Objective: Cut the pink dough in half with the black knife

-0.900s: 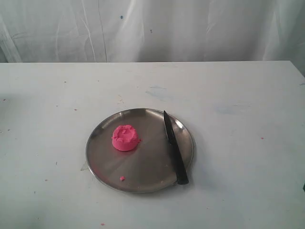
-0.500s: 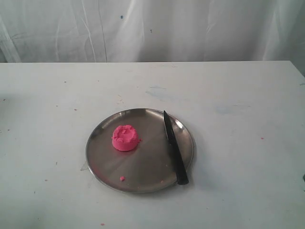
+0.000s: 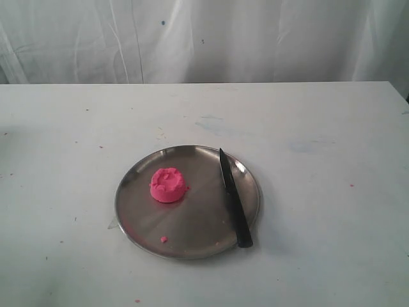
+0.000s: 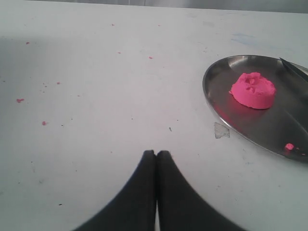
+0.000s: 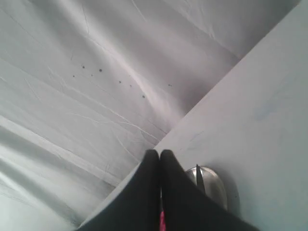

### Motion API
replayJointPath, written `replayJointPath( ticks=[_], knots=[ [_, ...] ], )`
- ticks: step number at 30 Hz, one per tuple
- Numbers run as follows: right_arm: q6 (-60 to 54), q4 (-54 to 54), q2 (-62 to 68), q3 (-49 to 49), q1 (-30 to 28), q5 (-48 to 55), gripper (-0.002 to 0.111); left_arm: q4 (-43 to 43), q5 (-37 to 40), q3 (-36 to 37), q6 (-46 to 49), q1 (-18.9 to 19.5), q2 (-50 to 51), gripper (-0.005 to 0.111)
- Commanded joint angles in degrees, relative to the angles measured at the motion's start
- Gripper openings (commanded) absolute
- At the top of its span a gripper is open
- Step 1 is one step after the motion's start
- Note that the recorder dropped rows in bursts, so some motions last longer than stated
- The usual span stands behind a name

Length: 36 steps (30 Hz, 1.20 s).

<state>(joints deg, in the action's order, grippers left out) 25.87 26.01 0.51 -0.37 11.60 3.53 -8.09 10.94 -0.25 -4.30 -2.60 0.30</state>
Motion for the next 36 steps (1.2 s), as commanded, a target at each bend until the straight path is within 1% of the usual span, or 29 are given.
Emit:
replayJointPath(
  ticks=[1, 3, 8, 11, 14, 16, 25, 30, 36],
  knots=[
    [-2.20, -0.11, -0.33, -4.91, 1.50, 2.62, 0.000, -0.39, -0.21, 0.25, -0.15, 0.31, -0.30, 0.000],
    [-10.49, -0.11, -0.33, -9.50, 2.44, 3.89, 0.000, -0.39, -0.21, 0.25, -0.15, 0.31, -0.30, 0.000],
    [-36.90, -0.11, 0.57, -20.12, 3.88, 7.98, 0.000, -0.39, -0.21, 0.25, -0.15, 0.31, -0.30, 0.000],
    [-47.39, -0.11, 3.30, -24.79, 3.88, 10.51, 0.000, -0.39, -0.21, 0.25, -0.15, 0.31, -0.30, 0.000],
    [-54.08, -0.11, 7.62, -29.72, 3.88, 15.76, 0.000, -0.39, -0.21, 0.25, -0.15, 0.31, -0.30, 0.000],
    [-56.95, -0.11, 11.70, -32.91, 3.88, 20.04, 0.000, -0.39, -0.21, 0.25, -0.15, 0.31, -0.30, 0.000],
    [-56.56, 0.00, 34.63, -50.33, 3.88, 38.13, 0.000, -0.39, -0.21, 0.25, -0.15, 0.31, -0.30, 0.000],
    [-56.56, 0.00, 41.32, -53.98, 3.88, 39.02, 0.000, -0.39, -0.21, 0.25, -0.15, 0.31, -0.30, 0.000],
    [-55.99, 1.58, 44.25, -53.15, 3.88, 39.31, 0.000, -0.39, -0.21, 0.25, -0.15, 0.31, -0.30, 0.000]
  ],
)
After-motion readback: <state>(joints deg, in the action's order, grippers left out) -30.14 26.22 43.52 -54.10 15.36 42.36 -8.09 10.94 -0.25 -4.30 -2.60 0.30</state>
